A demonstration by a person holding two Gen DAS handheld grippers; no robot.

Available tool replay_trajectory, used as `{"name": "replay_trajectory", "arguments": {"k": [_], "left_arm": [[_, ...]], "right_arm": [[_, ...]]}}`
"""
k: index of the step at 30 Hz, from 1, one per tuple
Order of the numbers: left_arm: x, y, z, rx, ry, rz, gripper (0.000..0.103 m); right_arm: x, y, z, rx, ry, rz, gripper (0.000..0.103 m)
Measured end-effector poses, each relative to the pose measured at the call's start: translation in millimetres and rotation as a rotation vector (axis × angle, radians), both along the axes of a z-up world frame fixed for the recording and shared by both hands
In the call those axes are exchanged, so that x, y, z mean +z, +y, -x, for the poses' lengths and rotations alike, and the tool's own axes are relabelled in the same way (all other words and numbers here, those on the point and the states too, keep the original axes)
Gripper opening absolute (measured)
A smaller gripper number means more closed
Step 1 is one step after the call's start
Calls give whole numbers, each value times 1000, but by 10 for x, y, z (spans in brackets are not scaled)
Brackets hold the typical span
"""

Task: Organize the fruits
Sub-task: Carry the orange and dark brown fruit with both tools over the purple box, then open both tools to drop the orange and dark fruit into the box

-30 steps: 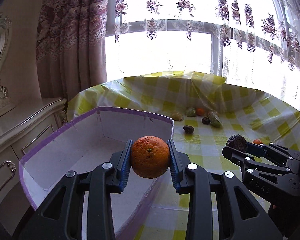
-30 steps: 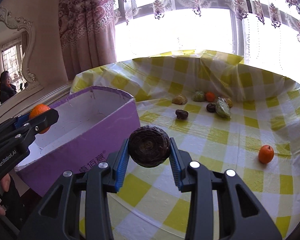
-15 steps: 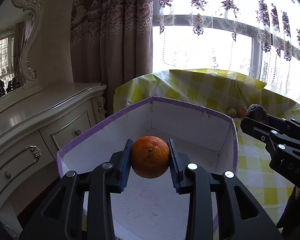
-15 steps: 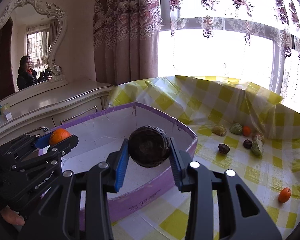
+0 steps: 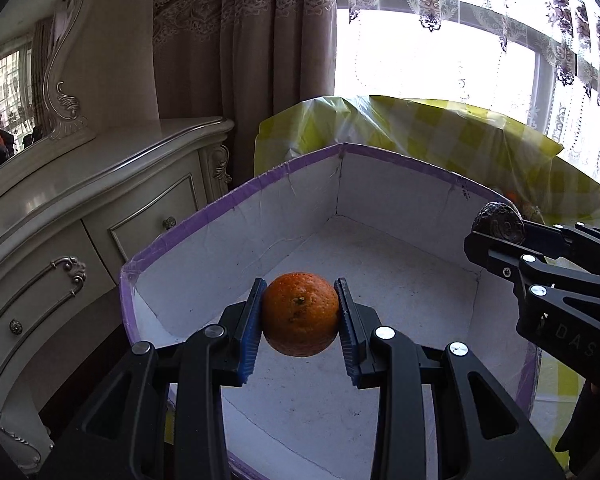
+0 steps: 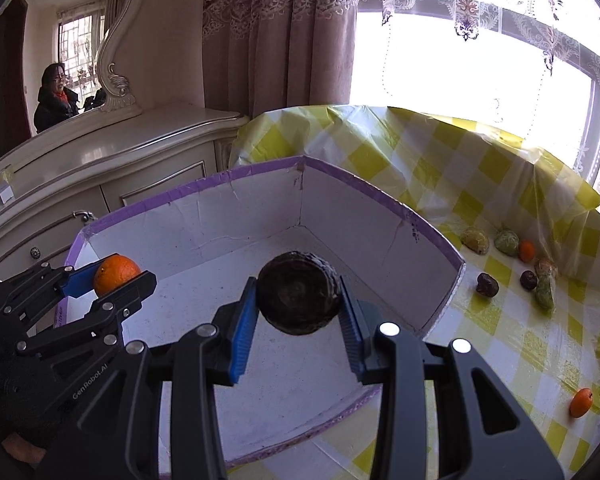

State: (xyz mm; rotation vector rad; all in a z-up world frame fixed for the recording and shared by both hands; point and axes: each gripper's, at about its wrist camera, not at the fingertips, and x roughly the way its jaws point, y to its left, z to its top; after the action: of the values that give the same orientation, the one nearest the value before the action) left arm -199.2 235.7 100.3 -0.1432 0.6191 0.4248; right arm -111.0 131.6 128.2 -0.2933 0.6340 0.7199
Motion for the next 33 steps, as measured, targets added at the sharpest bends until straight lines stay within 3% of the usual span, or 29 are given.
{"name": "replay_trajectory", "arguments": {"k": [7, 19, 23, 25, 27, 33], "left_arm": [[-113, 77, -45, 2, 58, 17, 33], [-129, 64, -55, 7, 70, 11, 36], [-122, 74, -51, 9, 70, 17, 39], [-120, 64, -54, 10, 73, 16, 45], [-110, 42, -52, 20, 74, -1, 61], [-55, 8, -35, 44, 66, -26, 75]], "right_arm": [[-127, 102, -46, 1, 21, 60, 39], [-260, 163, -71, -1, 50, 104, 40], [-256, 145, -46, 5, 40, 103, 53], [-243, 128, -35, 5, 34, 97, 60], [-233, 101, -29, 4, 32, 91, 62], [-200, -45, -32, -15, 38, 51, 68]]}}
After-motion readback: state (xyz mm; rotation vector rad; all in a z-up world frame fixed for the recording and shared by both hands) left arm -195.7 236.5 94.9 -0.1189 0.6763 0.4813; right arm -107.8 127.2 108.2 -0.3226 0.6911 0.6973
